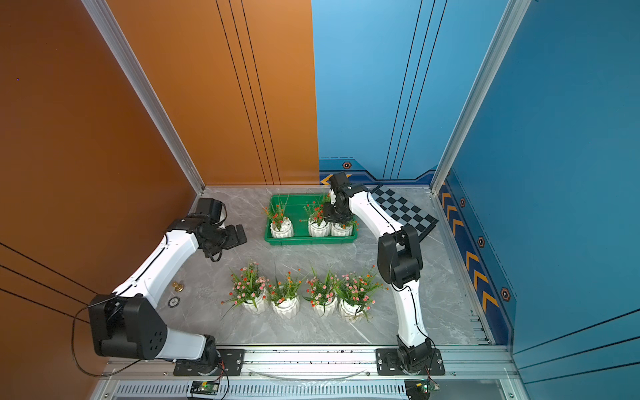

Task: Put the potted gypsophila into the storage box
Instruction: Place the baby's breath potted plant at the storage box.

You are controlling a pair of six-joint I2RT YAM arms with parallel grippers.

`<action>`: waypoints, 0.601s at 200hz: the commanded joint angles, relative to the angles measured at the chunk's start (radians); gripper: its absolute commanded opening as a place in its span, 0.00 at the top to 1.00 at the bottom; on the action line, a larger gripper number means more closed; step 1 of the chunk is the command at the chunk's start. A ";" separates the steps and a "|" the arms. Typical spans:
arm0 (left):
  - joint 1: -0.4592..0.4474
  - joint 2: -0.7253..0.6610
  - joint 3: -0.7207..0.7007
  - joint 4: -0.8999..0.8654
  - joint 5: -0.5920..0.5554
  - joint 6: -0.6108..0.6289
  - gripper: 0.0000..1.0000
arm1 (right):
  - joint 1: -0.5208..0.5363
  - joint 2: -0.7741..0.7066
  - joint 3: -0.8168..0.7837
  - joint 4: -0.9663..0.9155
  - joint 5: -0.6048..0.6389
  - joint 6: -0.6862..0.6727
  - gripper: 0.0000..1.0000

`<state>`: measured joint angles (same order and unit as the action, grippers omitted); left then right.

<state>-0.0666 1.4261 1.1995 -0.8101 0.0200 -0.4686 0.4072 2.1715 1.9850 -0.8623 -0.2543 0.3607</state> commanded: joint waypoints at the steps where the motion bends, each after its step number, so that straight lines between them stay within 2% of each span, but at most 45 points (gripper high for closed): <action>1: 0.000 0.017 0.006 -0.007 0.017 0.006 0.02 | -0.008 -0.026 -0.018 -0.006 0.026 -0.032 0.90; 120: -0.004 0.035 -0.003 -0.008 0.017 0.010 0.02 | 0.016 0.023 -0.022 -0.009 0.078 -0.048 0.85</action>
<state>-0.0666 1.4509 1.1995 -0.8101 0.0273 -0.4683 0.4194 2.1757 1.9640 -0.8448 -0.2222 0.3355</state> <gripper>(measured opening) 0.983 0.146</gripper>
